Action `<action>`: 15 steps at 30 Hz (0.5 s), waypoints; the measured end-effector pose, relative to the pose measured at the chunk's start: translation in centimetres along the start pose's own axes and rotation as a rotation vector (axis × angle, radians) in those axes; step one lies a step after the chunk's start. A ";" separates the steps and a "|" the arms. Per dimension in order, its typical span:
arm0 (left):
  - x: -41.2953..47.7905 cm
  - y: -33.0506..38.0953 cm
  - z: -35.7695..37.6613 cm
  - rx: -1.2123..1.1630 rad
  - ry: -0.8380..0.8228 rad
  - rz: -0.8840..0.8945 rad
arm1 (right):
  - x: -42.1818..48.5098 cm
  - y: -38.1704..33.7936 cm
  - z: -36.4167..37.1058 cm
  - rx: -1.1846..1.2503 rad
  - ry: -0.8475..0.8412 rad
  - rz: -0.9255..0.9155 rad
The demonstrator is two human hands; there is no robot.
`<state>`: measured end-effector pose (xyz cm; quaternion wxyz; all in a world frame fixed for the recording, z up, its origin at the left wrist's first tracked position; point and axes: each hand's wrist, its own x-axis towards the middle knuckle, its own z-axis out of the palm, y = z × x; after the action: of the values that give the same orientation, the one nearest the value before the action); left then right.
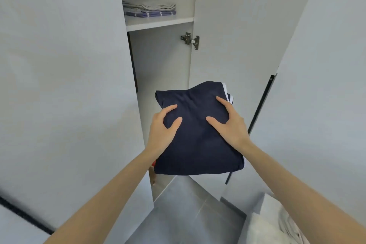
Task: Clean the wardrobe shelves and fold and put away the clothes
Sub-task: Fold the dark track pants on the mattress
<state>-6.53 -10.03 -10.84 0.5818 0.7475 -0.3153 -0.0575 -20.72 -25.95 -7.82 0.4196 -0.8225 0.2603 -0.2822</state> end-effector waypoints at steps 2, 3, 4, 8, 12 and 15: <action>2.6 -2.0 0.9 0.011 0.020 -0.043 | 3.9 1.8 1.4 -0.003 -0.057 -0.005; 3.9 -3.0 1.4 0.020 0.036 -0.058 | 5.9 2.9 2.3 -0.003 -0.089 -0.007; 5.3 -4.1 1.9 0.032 0.055 -0.071 | 8.0 3.9 3.2 -0.001 -0.122 -0.009; 10.5 -8.4 3.6 0.063 0.132 -0.148 | 15.9 7.9 7.2 0.012 -0.273 -0.018; 15.3 -11.9 4.9 0.075 0.226 -0.249 | 23.5 10.7 11.3 -0.024 -0.430 -0.007; 18.3 -14.0 5.4 0.058 0.304 -0.337 | 28.1 12.0 14.5 -0.041 -0.524 -0.020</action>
<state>11.24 -22.59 -20.13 0.5829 0.8062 -0.0962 -0.0315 6.66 -42.95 -18.07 0.4530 -0.8784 0.1405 -0.0585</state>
